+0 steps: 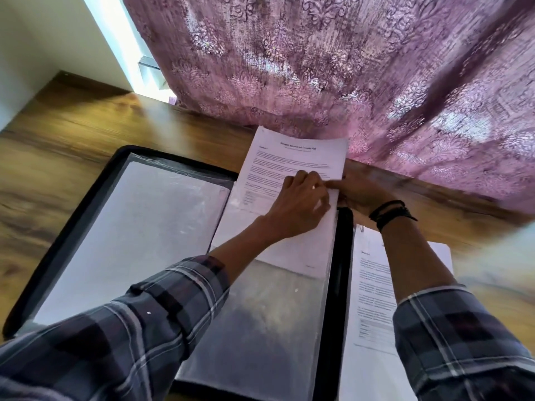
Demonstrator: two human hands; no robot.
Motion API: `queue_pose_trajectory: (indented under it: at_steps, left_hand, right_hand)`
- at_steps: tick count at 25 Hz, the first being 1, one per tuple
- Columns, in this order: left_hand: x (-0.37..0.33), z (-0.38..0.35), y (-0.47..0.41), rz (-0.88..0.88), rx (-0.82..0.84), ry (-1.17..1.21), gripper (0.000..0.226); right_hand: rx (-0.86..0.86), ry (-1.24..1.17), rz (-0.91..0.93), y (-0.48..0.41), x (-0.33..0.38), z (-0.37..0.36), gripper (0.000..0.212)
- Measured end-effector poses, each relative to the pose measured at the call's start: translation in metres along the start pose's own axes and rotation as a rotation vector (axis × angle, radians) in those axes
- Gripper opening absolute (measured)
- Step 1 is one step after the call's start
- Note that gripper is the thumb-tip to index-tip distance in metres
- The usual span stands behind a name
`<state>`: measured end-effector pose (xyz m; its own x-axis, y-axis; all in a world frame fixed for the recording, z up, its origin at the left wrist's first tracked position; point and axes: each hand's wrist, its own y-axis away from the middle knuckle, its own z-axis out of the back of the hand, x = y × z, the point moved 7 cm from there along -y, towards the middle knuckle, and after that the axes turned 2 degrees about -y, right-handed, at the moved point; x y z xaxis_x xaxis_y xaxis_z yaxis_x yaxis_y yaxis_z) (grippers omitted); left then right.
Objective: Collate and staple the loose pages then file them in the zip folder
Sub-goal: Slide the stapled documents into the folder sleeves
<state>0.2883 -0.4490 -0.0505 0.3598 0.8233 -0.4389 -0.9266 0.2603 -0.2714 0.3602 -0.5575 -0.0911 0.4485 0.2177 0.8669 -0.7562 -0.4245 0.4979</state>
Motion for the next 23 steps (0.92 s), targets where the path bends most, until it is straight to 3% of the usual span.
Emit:
queue_pose_trajectory:
  at_steps: [3,5,8,9,12,17,23]
  left_hand:
    - [0.024,0.005,0.009,0.079,0.129,-0.028,0.033]
    - [0.057,0.019,0.020,0.139,0.153,-0.093,0.033]
    - [0.110,0.047,0.044,0.171,0.108,-0.093,0.026]
    - [0.123,0.052,0.051,0.175,0.081,-0.083,0.024]
    - [0.137,0.050,0.061,0.224,0.012,-0.051,0.019]
    - [0.139,0.044,0.064,0.263,-0.036,0.010,0.016]
    - [0.140,0.044,0.066,0.290,-0.037,0.069,0.016]
  right_hand:
    - [-0.123,-0.034,0.086,-0.011,-0.003,0.016,0.083]
    - [-0.030,0.073,0.034,-0.008,-0.006,0.016,0.096]
    - [0.138,0.179,-0.120,0.002,-0.006,0.010,0.072]
    - [0.104,0.198,-0.065,-0.001,0.001,0.010,0.063]
    - [-0.311,0.540,0.204,-0.020,0.033,0.019,0.064]
    - [-0.333,1.099,0.114,-0.053,0.027,-0.001,0.060]
    - [-0.416,0.868,0.219,-0.034,0.043,-0.005,0.025]
